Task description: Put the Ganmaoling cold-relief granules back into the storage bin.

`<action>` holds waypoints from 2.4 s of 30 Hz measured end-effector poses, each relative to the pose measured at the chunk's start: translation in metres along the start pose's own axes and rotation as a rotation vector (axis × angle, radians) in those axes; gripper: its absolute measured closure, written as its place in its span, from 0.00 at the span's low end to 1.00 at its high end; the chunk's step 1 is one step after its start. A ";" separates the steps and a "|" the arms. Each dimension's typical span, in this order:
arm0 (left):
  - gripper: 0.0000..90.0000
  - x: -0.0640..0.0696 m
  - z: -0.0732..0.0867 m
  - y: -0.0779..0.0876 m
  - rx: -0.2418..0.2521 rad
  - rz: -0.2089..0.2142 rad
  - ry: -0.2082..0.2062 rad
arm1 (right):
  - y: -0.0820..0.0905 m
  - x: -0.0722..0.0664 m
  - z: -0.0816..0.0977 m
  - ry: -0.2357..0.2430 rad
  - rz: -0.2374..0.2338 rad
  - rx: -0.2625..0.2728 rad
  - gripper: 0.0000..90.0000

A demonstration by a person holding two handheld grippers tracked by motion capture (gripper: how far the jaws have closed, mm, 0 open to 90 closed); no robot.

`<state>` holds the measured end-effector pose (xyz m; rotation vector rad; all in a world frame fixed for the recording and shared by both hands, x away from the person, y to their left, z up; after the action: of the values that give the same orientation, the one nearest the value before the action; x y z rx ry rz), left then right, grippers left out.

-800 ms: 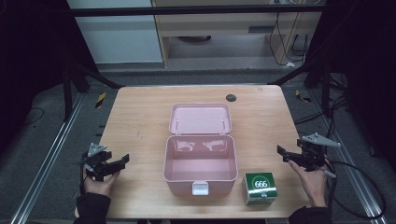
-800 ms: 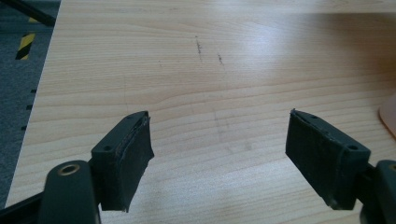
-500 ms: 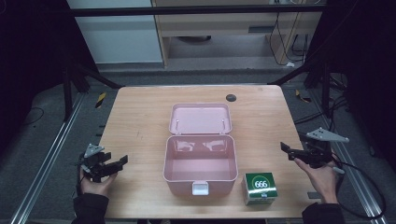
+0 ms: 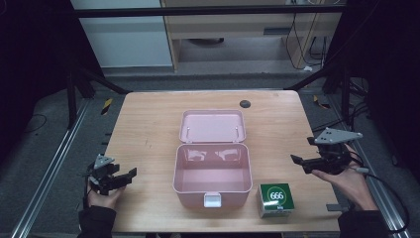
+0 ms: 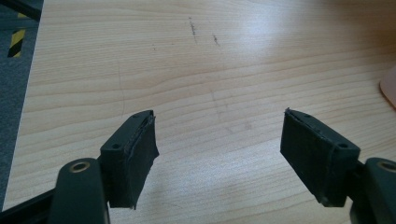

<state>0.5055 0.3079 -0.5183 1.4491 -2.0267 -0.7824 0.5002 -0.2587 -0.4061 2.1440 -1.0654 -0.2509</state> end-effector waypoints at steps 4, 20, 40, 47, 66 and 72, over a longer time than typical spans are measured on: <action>0.29 0.002 0.000 -0.001 -0.004 0.003 -0.013 | 0.002 -0.008 -0.006 0.049 -0.026 -0.025 0.20; 0.29 0.006 0.002 -0.005 -0.021 0.003 -0.043 | 0.011 -0.050 -0.023 0.303 -0.136 -0.166 0.17; 0.27 0.010 0.005 -0.010 -0.050 0.001 -0.073 | 0.000 -0.082 -0.005 0.480 -0.234 -0.348 0.11; 0.27 0.012 0.005 -0.011 -0.056 0.004 -0.079 | -0.005 -0.089 0.001 0.509 -0.249 -0.395 0.09; 0.27 0.014 0.006 -0.012 -0.063 0.002 -0.090 | -0.025 -0.107 0.024 0.592 -0.299 -0.539 0.05; 0.27 0.014 0.006 -0.012 -0.064 0.001 -0.093 | -0.029 -0.108 0.028 0.608 -0.303 -0.571 0.04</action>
<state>0.5053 0.2925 -0.5298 1.3995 -2.0504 -0.9216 0.4361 -0.1798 -0.4601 1.6750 -0.2689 -0.0230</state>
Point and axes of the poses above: each handheld gripper's, and its own axes: y roughly backward along the jaws, z roughly out of its underside, x roughly to its right, the point moved 8 cm from there along -y, roughly forward along the jaws, and after that the axes turned 5 degrees about -x, right-handed, at the moved point
